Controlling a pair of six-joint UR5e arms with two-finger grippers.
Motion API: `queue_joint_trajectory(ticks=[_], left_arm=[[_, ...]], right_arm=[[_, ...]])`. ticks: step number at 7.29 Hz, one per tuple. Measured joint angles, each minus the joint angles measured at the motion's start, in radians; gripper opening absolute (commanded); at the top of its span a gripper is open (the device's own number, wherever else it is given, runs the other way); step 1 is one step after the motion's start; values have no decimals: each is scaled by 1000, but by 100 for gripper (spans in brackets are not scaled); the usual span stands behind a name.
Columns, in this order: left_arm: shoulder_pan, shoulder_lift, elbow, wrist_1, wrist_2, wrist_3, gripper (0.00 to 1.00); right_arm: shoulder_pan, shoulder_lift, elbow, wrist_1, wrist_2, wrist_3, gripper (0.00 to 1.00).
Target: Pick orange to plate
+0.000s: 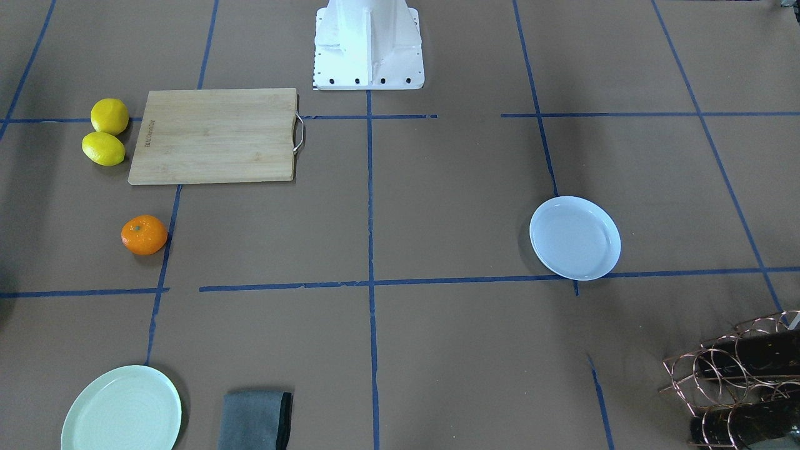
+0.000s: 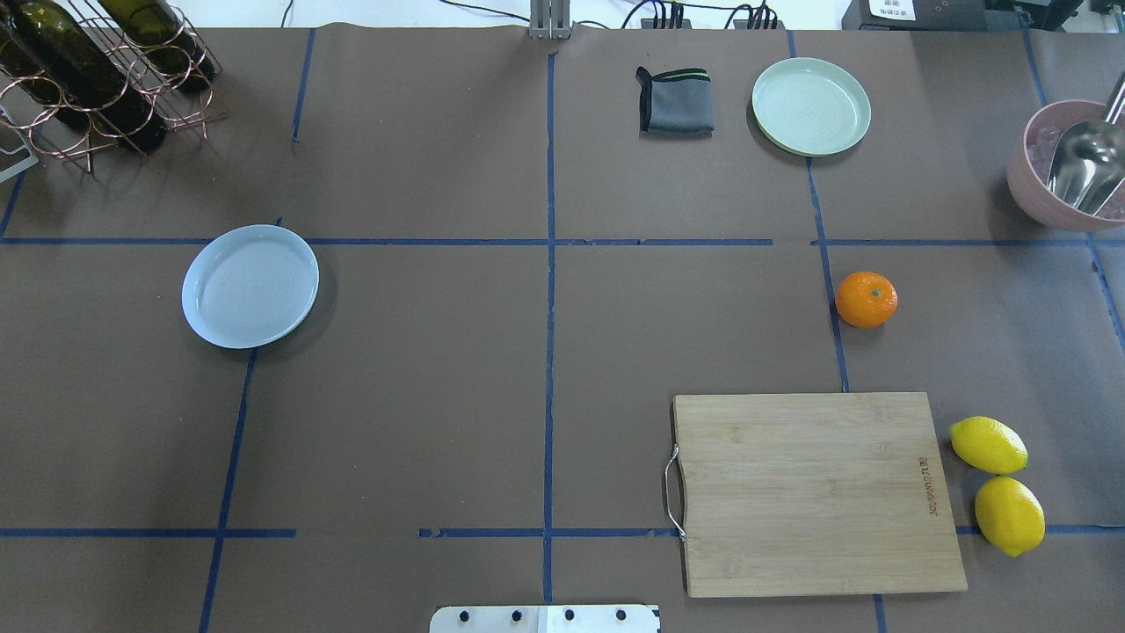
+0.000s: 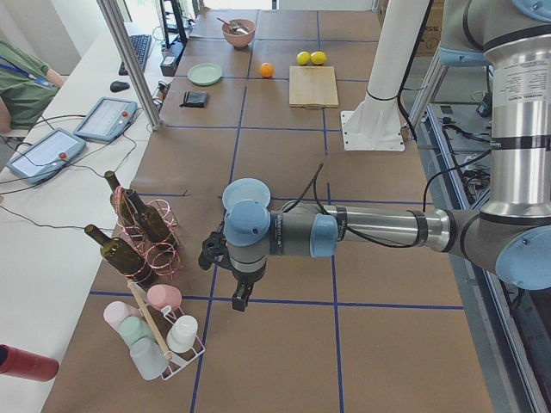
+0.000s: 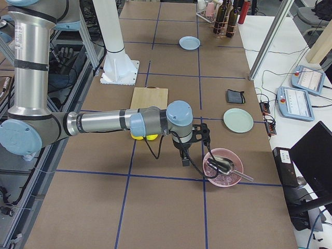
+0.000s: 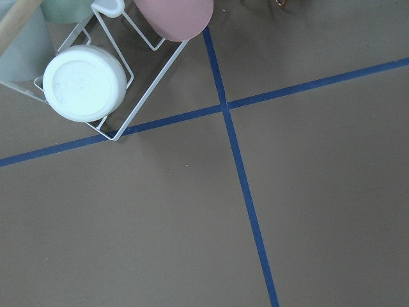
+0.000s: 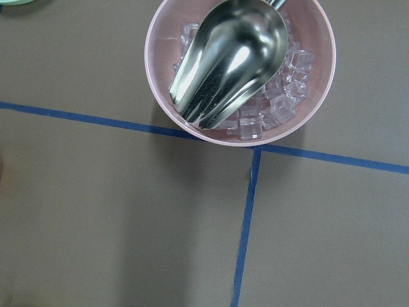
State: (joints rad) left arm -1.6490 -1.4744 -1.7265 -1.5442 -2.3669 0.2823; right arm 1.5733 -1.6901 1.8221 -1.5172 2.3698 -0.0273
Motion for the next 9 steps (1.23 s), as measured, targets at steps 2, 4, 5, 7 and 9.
queue_joint_trajectory(ticks=[2, 4, 5, 7, 9], left_arm=[[0, 0, -19, -6, 0, 9, 100], [2, -11, -74, -8, 10, 9, 100], [6, -33, -86, -13, 11, 5, 100], [9, -95, -73, -117, 7, -8, 100], [7, -89, -58, -321, 0, -77, 100]], right_arm=[[-8, 1, 3, 10, -4, -6, 100], [-19, 3, 6, 28, -5, -1, 100], [-21, 2, 7, 32, -4, -1, 100], [-22, 1, 8, 35, -3, -1, 100], [-22, -2, 7, 34, -3, 3, 100]])
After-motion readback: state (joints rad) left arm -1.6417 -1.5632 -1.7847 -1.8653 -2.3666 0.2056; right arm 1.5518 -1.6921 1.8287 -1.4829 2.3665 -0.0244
